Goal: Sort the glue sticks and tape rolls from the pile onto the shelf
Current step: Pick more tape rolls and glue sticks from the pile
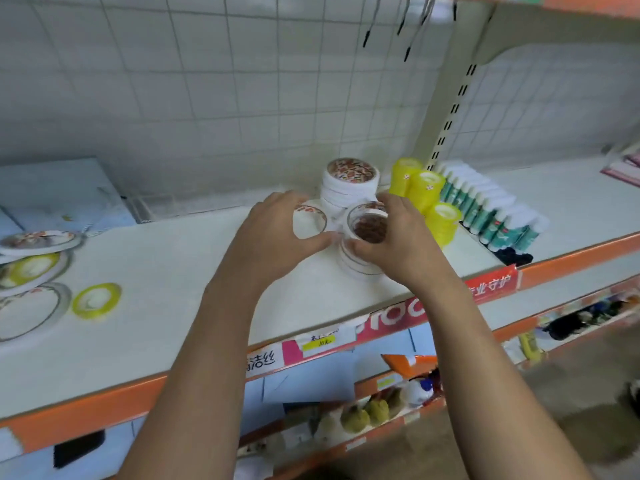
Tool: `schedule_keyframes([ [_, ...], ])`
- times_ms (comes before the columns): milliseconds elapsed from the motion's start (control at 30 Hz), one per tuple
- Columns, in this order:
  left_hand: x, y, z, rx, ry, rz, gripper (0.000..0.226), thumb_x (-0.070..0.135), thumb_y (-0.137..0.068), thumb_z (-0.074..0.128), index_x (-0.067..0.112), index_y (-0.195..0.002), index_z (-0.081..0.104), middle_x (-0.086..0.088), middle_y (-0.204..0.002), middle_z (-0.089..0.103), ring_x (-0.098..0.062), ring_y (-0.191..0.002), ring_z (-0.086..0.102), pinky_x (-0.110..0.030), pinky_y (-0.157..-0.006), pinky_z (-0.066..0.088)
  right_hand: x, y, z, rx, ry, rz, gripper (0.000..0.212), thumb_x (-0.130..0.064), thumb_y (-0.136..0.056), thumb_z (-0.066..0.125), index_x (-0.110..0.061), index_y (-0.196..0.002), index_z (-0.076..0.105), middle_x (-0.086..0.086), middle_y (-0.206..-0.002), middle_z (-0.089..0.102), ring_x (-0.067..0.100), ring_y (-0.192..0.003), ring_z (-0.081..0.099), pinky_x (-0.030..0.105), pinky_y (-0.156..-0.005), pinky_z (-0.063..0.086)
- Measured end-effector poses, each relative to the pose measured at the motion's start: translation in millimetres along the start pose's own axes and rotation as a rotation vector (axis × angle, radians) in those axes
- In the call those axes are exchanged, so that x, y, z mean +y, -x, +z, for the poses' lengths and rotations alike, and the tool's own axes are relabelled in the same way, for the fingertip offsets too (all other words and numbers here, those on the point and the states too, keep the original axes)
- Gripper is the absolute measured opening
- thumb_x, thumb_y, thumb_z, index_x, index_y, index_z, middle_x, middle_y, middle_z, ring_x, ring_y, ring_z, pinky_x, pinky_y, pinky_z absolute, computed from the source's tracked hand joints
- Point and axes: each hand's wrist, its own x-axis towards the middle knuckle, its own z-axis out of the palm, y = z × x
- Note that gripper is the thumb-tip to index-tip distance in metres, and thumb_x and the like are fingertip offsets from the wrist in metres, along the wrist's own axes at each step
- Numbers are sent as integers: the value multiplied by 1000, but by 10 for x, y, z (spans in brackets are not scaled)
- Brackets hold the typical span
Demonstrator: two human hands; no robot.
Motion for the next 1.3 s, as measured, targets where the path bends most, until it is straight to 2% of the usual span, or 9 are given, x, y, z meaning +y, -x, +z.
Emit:
schedule_keyframes([
  [333,355,-102,422,49,-46,-75,76,55,-71,76,23,-133,46,-1,-128,55,-22,-116,51,-42,-97,45,499,-245,59,-230,-99,-160,106,-54,-66,81,-8,-148,31,7,-148,41,18,-135,37,14,-98,23],
  [533,653,-176,623,50,-70,-58,77,55,-71,76,21,-132,45,-1,-131,54,-21,-120,49,-41,-98,44,736,-282,-104,-218,-242,-223,88,-48,-59,88,-12,-130,50,-2,-111,51,0,-100,39,-11,-75,23],
  [767,789,-238,917,-6,-157,-118,86,61,-65,77,20,-131,41,-2,-129,52,-22,-117,47,-42,-96,44,913,-327,-173,-392,-241,-170,58,-52,-62,85,-24,-106,59,-12,-101,66,8,-96,61,26,-77,50],
  [867,731,-192,903,13,-17,-130,98,63,-60,79,22,-138,37,1,-135,44,-15,-123,43,-29,-98,40,924,-321,-197,-403,-288,-185,58,-48,-63,85,-27,-112,61,-15,-102,67,0,-95,62,24,-80,52],
  [967,627,-89,765,39,96,-145,112,68,-51,77,21,-143,36,15,-129,47,12,-115,39,-8,-91,33,939,-343,-191,-424,-292,-169,60,-51,-61,84,-25,-111,62,-14,-103,67,3,-94,63,33,-83,55],
  [1033,540,-16,662,2,114,-220,119,73,-43,73,19,-143,39,19,-122,52,9,-110,47,-9,-85,40,951,-373,-187,-452,-278,-142,64,-54,-58,83,-24,-111,62,-11,-104,68,7,-95,64,39,-83,55],
  [1133,458,21,623,-107,42,-267,92,68,-52,76,25,-131,56,12,-122,62,-12,-110,57,-33,-91,49,951,-395,-187,-482,-278,-130,63,-52,-55,85,-24,-108,65,-11,-102,70,8,-93,66,43,-84,56],
  [1200,485,-8,655,-100,42,-255,69,60,-61,79,27,-120,64,11,-113,67,-11,-102,59,-35,-88,50,934,-406,-203,-481,-280,-135,60,-51,-54,86,-25,-104,67,-10,-99,70,7,-91,66,43,-83,56],
  [1300,531,-59,720,-91,34,-241,66,59,-62,79,25,-117,66,9,-106,69,-8,-94,60,-27,-78,50,905,-430,-230,-484,-261,-129,55,-48,-53,88,-24,-99,69,-9,-92,72,7,-84,67,41,-77,58],
])
